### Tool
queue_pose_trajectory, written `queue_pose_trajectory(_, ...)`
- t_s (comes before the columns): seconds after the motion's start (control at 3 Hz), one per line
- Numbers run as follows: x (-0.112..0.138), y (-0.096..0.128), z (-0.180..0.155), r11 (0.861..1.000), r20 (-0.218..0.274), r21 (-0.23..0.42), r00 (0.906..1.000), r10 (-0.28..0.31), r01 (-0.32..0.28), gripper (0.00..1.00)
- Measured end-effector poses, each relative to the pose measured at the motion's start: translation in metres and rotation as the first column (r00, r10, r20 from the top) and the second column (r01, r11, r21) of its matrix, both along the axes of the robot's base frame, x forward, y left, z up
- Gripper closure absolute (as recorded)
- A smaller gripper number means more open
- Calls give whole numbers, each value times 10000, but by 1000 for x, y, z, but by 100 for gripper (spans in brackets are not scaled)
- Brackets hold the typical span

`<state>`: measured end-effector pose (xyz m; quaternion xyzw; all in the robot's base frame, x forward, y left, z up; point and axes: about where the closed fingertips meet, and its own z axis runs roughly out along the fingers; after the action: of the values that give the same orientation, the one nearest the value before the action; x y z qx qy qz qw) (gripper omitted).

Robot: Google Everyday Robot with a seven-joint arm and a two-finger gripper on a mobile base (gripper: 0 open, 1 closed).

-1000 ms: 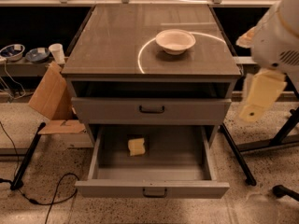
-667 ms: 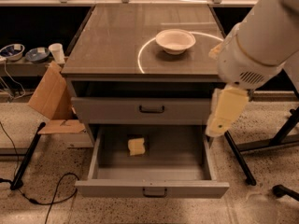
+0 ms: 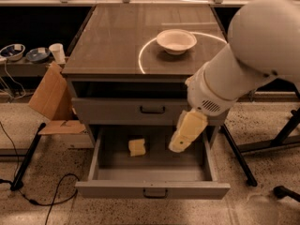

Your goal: Pick sponge from middle drawer and place on counter

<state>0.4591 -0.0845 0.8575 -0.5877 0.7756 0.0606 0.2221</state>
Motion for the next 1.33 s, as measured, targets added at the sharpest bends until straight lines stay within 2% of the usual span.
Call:
queue_pose_trajectory(0.33, 5, 16, -44, 9774, -1131, 1813, 9896, -892, 1088, 0)
queue_pose_trajectory(0.67, 4, 16, -44, 9750, -1145, 1921, 9893, -904, 1113, 0)
queue_pose_trajectory(1.0, 2, 36, -67, 9649, -1554, 2361, 9846, -797, 1154, 0)
queue_pose_trajectory(1.33, 0, 67, -98, 9495, -2062, 2890, 9765, -631, 1224, 0)
